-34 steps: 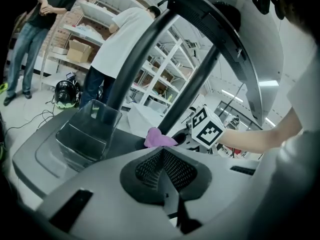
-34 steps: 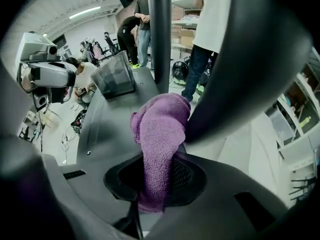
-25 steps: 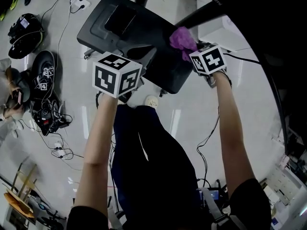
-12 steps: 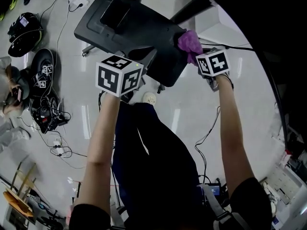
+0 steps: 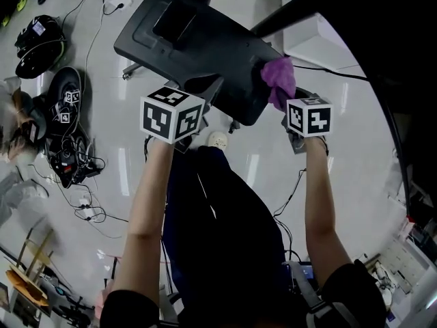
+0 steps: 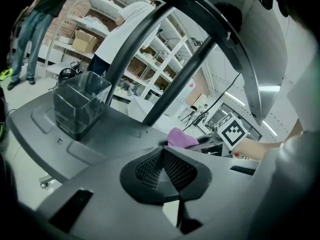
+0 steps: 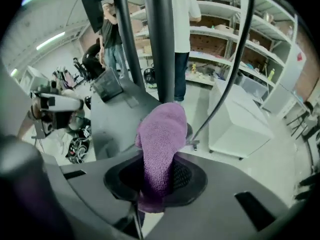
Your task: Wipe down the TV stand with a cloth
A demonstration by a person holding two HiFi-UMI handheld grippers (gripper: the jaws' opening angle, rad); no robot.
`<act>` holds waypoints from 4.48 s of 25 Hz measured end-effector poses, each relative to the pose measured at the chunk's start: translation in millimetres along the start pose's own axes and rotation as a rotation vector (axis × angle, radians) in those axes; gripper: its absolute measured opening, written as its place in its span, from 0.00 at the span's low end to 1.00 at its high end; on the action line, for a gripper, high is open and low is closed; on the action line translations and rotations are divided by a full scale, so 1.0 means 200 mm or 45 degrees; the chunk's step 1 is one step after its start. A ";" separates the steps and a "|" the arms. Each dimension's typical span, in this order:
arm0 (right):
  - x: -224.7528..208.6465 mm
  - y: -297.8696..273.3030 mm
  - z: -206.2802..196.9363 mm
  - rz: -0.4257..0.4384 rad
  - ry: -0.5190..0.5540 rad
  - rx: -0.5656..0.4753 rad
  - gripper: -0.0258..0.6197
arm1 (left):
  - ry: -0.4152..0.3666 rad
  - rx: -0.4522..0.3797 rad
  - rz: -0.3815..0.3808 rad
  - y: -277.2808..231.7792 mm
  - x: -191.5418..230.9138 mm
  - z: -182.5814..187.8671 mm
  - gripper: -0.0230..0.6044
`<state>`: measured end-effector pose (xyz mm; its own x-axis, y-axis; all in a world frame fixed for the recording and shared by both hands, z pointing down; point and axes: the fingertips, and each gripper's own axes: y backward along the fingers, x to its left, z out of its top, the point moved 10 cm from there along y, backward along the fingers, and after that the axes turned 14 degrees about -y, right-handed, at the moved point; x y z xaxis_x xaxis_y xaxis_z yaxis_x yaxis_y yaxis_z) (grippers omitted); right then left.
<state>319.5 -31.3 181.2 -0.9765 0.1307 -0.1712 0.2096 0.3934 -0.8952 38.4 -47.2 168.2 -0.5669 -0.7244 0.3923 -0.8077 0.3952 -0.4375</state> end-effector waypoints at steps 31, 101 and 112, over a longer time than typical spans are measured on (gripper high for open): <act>0.98 -0.62 0.38 0.375 -1.110 -0.236 0.18 | 0.004 0.023 0.017 0.40 0.55 0.00 0.04; 0.23 -0.23 -0.13 0.300 -1.177 -0.223 0.18 | 0.020 0.025 -0.026 -0.12 -0.10 -0.06 0.04; 0.07 -0.14 -0.25 0.253 -1.211 -0.239 0.18 | 0.019 0.042 -0.046 -0.21 -0.23 -0.09 0.04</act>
<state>302.0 6.0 224.3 -0.5385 -0.5430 -0.6444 0.2984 0.5923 -0.7484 95.3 -20.0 183.2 -0.5400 -0.7290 0.4206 -0.8221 0.3498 -0.4492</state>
